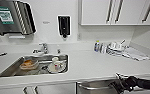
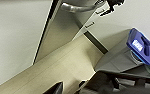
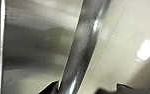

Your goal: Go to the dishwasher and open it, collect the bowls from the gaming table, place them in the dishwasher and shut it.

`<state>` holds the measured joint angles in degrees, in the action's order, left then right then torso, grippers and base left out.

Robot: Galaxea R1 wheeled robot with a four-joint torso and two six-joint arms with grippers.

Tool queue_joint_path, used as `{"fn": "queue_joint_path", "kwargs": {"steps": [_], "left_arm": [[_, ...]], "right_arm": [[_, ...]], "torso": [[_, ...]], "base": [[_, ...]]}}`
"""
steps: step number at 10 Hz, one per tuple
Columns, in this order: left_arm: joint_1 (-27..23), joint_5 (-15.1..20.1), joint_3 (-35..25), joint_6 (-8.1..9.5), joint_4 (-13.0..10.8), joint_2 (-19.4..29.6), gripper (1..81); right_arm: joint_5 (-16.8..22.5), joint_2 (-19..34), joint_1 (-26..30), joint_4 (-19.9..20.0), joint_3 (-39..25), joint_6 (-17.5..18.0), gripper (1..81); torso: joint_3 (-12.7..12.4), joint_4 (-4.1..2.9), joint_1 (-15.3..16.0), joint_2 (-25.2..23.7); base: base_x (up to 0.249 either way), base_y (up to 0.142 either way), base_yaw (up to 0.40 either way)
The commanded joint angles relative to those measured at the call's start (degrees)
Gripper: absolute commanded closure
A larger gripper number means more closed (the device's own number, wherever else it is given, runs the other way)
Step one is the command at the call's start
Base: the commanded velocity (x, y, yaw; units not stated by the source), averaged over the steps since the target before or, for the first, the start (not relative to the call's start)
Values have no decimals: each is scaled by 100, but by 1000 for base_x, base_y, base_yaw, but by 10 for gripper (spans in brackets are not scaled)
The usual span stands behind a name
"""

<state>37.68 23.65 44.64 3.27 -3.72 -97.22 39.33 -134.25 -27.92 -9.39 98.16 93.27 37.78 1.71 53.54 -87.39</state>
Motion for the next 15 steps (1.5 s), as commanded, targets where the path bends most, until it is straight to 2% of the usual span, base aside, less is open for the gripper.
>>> {"fn": "queue_joint_path", "kwargs": {"steps": [1,3,7,10,15], "left_arm": [[-494,131,-201,-10,-15,193,10],[-494,131,-210,-10,-15,220,10],[-502,131,-236,-2,3,211,10],[-494,131,-236,-2,47,150,10],[-494,131,-236,7,47,123,10]], "right_arm": [[1455,352,353,-371,-412,385,10],[1358,379,9,-406,-378,394,10],[683,589,-448,-398,-254,394,10],[602,871,-448,-397,-483,394,10],[435,907,-527,-397,-527,394,10]], "torso": [[0,0,0,0],[0,0,2,0],[-2,0,2,0],[-2,0,2,0],[0,0,9,0]], "base": [[0,0,0],[0,0,0],[0,0,0],[-21,0,0],[-90,0,0]]}}
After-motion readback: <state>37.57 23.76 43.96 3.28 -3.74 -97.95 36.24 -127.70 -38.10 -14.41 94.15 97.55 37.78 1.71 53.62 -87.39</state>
